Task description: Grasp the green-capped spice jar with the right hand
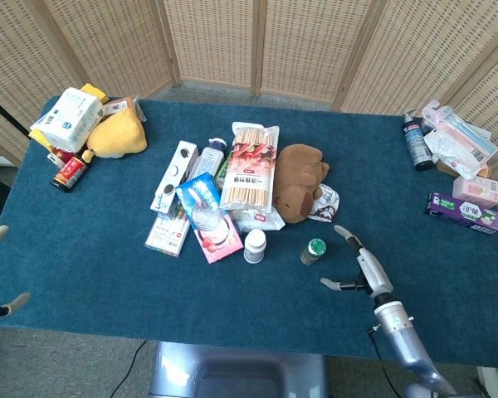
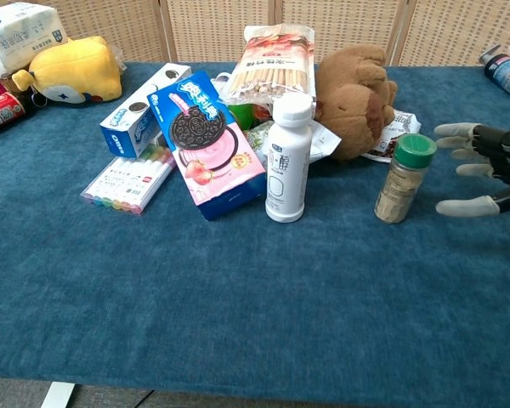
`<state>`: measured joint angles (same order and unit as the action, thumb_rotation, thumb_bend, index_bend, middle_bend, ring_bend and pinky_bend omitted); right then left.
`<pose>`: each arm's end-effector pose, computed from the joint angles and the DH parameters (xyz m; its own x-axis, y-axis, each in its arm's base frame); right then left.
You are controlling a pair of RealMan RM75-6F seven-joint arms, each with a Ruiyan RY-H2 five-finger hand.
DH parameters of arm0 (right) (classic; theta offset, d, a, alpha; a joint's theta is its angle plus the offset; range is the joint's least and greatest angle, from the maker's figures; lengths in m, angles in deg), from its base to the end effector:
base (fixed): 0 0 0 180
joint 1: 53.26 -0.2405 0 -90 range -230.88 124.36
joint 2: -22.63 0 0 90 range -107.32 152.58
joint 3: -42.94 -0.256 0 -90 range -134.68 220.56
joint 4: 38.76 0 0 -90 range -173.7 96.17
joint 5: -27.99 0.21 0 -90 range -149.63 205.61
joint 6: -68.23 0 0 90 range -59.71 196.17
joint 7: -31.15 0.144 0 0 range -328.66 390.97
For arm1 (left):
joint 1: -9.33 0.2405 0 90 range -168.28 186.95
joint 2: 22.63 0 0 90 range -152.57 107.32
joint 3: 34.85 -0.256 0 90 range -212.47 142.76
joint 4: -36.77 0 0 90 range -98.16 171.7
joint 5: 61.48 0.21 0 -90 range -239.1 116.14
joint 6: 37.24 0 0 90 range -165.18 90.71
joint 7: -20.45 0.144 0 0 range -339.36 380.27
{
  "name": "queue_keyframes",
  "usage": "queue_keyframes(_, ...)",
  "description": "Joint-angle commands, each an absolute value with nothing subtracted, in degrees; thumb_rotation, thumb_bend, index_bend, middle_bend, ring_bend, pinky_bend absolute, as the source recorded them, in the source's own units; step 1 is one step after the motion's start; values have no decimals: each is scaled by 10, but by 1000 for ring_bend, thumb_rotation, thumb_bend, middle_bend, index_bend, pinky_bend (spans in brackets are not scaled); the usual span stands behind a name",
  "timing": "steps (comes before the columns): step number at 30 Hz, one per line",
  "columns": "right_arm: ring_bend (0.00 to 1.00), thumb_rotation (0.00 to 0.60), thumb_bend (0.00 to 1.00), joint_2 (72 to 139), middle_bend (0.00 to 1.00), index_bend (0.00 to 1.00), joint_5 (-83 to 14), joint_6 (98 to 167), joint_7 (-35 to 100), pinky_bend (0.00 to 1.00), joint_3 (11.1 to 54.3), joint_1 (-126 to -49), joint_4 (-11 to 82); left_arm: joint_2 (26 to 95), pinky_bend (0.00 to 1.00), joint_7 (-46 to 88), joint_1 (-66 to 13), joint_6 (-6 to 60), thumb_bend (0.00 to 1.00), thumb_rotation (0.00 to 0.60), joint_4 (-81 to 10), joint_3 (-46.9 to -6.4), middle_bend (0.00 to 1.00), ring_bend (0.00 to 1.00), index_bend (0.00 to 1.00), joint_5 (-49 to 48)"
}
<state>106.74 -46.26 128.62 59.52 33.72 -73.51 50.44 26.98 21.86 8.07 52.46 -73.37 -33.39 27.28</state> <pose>-0.2424 -0.2641 0.0143 -0.3930 -0.3175 0.8630 -0.9180 0.0817 -0.3880 -0.2651 0.1549 0.2126 0.3684 -0.0265 0.9293 0.9295 -0.0071 -0.3687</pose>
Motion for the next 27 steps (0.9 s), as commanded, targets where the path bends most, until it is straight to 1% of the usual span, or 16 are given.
queue_keyframes(1, 0, 600, 0, 1083, 0, 0, -462, 1290, 606, 0, 334, -737, 494, 271, 0, 219, 80, 522, 0, 600, -733, -333, 0, 0, 77, 269)
queue_keyframes(11, 0, 600, 0, 1149, 0, 0, -471, 1306, 646, 0, 330, -738, 448, 276, 0, 228, 76, 511, 0, 600, -732, -333, 0, 0, 77, 259)
queue_keyframes(27, 0, 600, 0, 1191, 0, 0, -472, 1299, 673, 0, 317, -754, 398, 276, 0, 227, 77, 509, 0, 600, -728, -331, 0, 0, 77, 250)
